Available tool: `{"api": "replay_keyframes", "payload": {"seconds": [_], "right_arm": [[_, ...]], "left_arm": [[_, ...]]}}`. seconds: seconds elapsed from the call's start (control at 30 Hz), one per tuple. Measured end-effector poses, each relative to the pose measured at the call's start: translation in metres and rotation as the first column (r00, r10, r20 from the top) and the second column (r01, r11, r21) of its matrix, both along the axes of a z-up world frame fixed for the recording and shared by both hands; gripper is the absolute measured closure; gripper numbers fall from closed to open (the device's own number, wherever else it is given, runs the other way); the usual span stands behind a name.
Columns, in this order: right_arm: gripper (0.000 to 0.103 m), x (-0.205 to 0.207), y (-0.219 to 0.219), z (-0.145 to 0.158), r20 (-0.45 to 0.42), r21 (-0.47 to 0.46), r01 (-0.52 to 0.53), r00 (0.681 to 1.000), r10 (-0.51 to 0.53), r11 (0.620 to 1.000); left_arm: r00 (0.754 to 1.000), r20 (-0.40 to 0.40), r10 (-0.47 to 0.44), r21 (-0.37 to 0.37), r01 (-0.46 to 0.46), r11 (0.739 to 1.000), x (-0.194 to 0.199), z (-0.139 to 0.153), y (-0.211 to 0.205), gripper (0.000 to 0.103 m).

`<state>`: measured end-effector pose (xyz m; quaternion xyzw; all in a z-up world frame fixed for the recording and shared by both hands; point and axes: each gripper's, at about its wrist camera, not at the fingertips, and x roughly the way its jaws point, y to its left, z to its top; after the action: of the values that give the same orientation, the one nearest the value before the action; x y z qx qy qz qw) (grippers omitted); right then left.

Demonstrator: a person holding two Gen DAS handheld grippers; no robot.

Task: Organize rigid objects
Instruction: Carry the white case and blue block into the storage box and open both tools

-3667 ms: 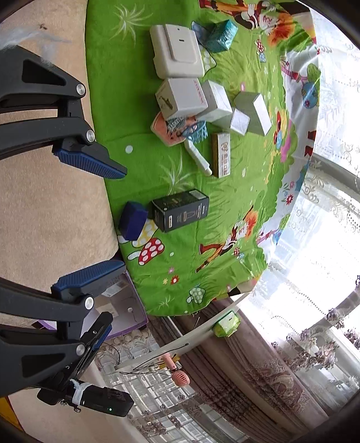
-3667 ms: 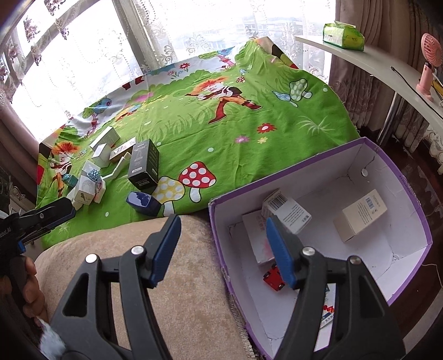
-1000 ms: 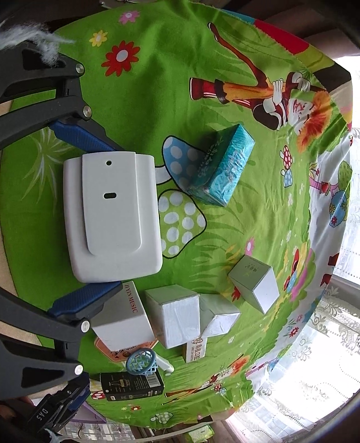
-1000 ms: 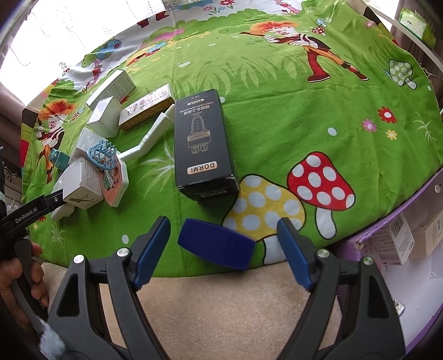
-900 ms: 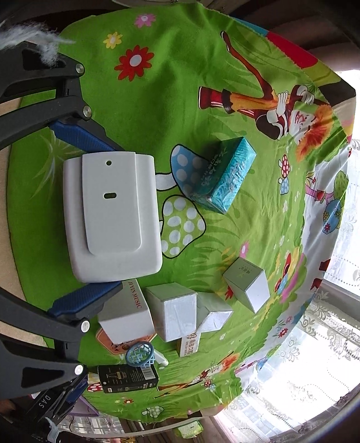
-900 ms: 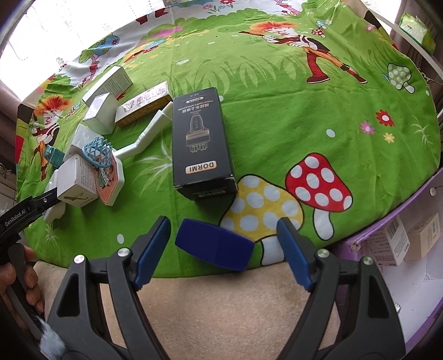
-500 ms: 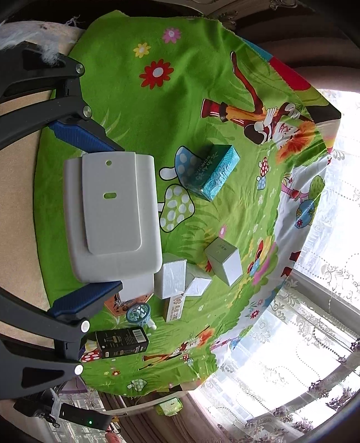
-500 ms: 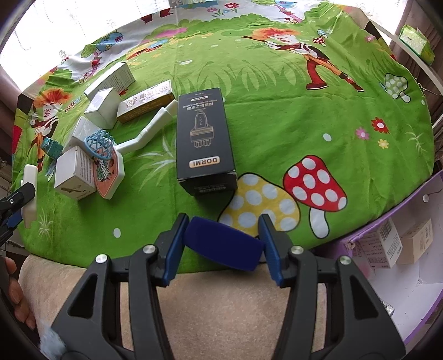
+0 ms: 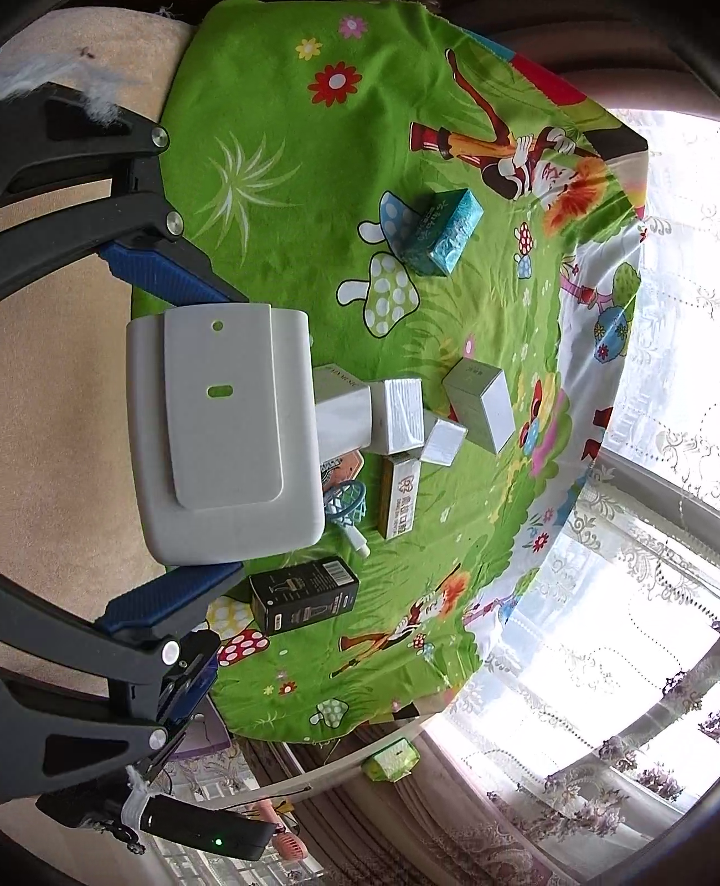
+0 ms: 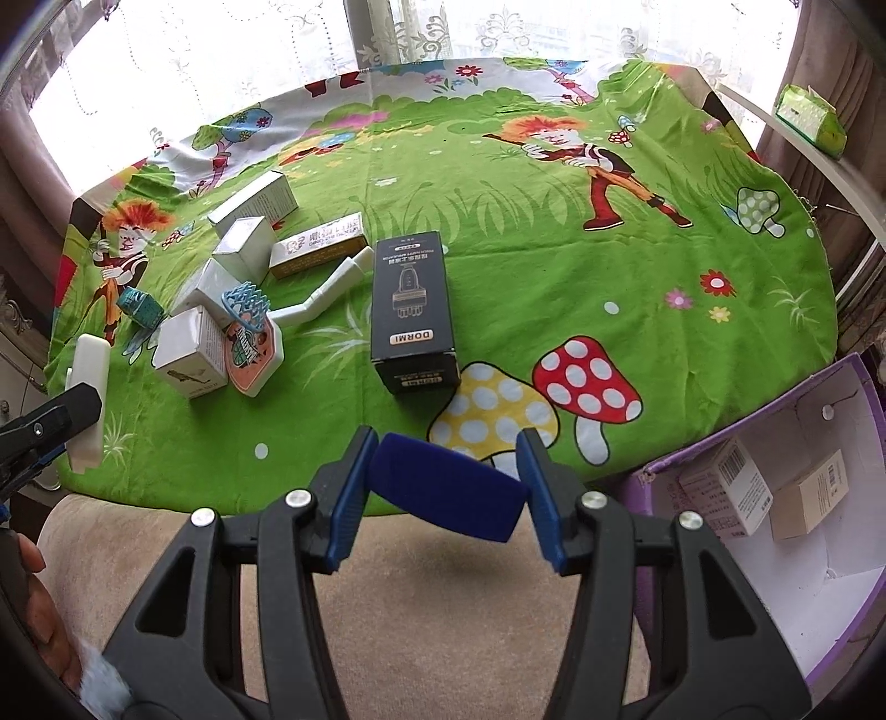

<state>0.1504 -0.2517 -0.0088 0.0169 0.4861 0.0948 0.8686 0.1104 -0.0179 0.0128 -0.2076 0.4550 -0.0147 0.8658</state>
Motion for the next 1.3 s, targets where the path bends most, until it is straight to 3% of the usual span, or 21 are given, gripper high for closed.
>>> {"api": "replay_keyframes", "payload": {"seconds": [0.37,0.7,1.1,1.3], "right_arm": [[0.047,-0.022,-0.036,0.011,0.003,0.073,0.026,1.0,-0.027,0.997],[0.047,-0.046,-0.091,0.021,0.028,0.081,0.082,0.996,-0.085,0.993],[0.047,-0.063,-0.19,0.033,0.065,0.029,0.279,0.958,-0.281,0.96],[0.047,-0.07,-0.227,0.039,0.082,0.028,0.352,0.932,-0.353,0.936]], "left_arm": [[0.985,0.018,-0.169,0.014,0.169,0.986,-0.004,0.01,-0.06,0.016],[0.938,0.027,-0.345,0.058,0.344,0.937,-0.006,0.018,-0.128,0.016],[0.844,0.061,-0.534,0.078,0.529,0.845,-0.013,0.03,-0.203,0.016],[0.768,0.089,-0.634,0.085,0.629,0.773,-0.022,0.036,-0.243,0.016]]}}
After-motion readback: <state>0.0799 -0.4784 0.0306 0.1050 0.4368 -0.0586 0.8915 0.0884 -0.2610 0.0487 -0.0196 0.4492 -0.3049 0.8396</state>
